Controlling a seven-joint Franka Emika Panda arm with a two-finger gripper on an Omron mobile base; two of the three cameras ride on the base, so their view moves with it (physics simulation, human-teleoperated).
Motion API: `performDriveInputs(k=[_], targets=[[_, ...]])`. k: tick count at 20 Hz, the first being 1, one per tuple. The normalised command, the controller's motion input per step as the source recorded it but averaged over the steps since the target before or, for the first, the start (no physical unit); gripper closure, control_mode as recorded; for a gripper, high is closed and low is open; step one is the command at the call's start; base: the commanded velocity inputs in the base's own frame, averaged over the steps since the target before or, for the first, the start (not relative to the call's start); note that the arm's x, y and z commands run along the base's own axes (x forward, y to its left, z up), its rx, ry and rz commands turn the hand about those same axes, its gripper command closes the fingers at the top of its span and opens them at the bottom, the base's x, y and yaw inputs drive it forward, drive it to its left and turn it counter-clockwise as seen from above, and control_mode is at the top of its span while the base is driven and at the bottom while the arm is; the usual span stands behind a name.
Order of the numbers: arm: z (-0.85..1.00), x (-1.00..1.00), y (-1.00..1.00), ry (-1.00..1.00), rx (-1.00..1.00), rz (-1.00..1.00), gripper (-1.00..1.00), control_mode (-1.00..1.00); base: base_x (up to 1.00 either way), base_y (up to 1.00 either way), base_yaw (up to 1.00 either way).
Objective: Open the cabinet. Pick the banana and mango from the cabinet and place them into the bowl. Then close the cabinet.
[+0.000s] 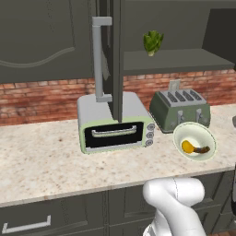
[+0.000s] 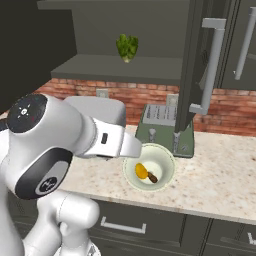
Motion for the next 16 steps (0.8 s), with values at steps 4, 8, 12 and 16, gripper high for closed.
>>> performDriveInputs(k=[4,8,12,16], targets=[[0.21,-0.38,-0.01,0.0,0.0,0.0,-1.0,-1.0,0.0,0.0,0.0],[0.04,-0.43,-0.15,0.0,0.0,0.02,-1.0,-1.0,0.0,0.0,0.0],[0.0,-0.21,-0.23,-0.07,0.0,0.03,-1.0,-1.0,0.0,0.0,0.0],[0.0,-0.01,-0.29,-0.2,0.0,0.05,-1.0,-1.0,0.0,0.0,0.0]])
